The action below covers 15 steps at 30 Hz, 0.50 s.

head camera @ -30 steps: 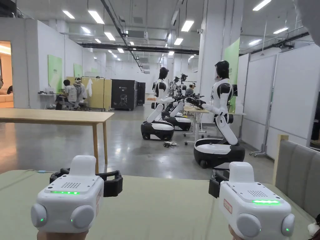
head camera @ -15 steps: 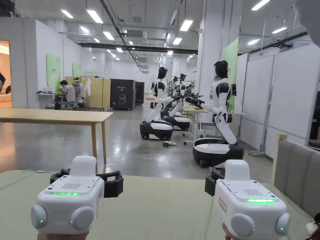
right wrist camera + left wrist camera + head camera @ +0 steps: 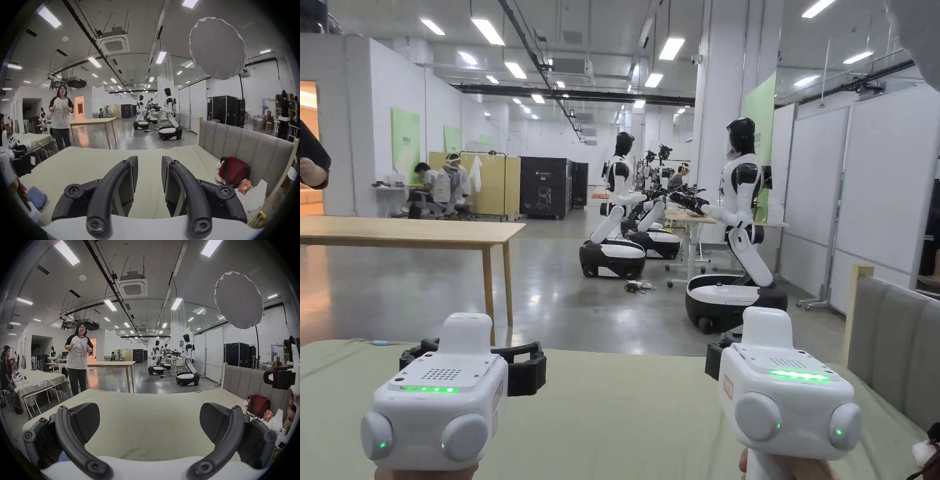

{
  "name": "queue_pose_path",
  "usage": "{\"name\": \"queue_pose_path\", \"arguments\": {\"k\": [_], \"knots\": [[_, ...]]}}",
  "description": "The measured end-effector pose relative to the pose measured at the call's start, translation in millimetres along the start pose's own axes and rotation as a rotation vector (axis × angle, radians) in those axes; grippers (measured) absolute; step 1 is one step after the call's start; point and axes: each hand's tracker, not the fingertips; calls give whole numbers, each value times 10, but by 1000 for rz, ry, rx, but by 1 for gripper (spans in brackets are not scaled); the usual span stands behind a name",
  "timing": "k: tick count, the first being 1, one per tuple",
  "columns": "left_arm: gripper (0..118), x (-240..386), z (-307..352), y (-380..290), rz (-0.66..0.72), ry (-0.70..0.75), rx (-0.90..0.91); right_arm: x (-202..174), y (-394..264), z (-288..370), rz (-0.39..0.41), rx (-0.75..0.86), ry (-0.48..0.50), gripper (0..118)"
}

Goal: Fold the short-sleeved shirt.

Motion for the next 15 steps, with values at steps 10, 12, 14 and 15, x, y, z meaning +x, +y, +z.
{"name": "queue_pose_path", "arguments": {"k": [10,12,14,15], "knots": [[118,-7,-2,-13,7,3,1,76,-20,6,-48,4,34,36],[118,-12,-2,-17,9,3,1,85,-28,8,-62,18,23,36],[118,-11,0,-20,7,5,2,120,-21,9,-75,1,54,36],[118,-14,2,-21,7,4,1,127,-19,20,-67,-9,64,36]]}}
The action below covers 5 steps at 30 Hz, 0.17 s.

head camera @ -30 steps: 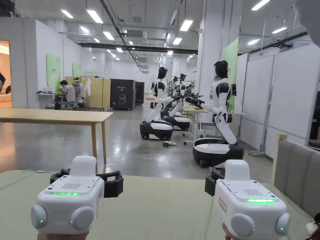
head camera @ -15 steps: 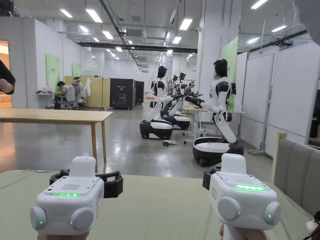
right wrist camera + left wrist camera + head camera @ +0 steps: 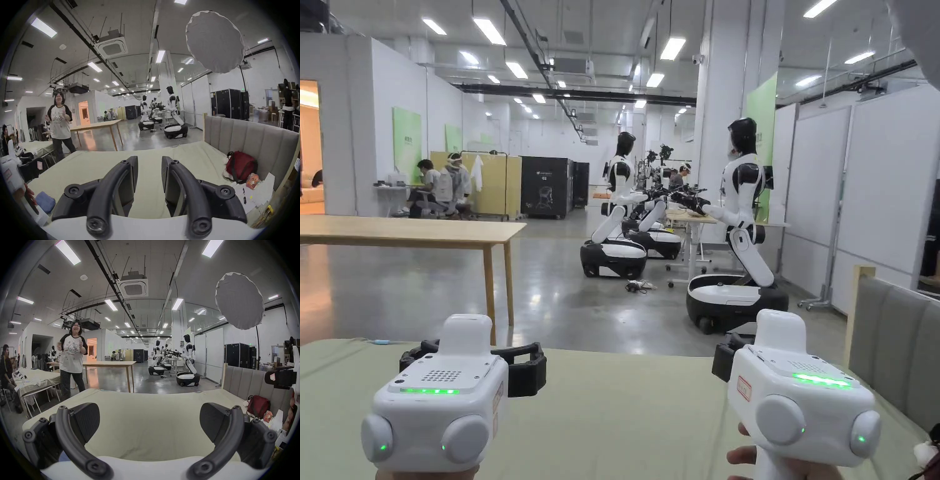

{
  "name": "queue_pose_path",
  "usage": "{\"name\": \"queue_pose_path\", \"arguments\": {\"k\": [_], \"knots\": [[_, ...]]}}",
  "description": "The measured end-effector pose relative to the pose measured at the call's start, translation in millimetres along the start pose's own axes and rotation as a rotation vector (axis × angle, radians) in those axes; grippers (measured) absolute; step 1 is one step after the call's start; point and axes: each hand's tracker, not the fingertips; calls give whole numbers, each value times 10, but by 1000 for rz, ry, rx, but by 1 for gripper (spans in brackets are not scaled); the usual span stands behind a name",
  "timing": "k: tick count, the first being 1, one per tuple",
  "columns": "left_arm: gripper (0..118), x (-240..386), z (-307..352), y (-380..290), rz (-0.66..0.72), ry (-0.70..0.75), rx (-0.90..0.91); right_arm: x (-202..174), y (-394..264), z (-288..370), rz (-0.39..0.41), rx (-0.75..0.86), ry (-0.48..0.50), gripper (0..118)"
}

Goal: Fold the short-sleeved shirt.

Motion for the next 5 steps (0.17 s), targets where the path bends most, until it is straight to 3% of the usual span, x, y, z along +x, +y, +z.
{"name": "queue_pose_path", "arguments": {"k": [2,5], "knots": [[118,-1,2,-3,2,1,1,-22,-9,18,7,5,-5,36],[118,-6,-4,-15,6,2,0,-101,-25,8,79,-33,-121,36]]}}
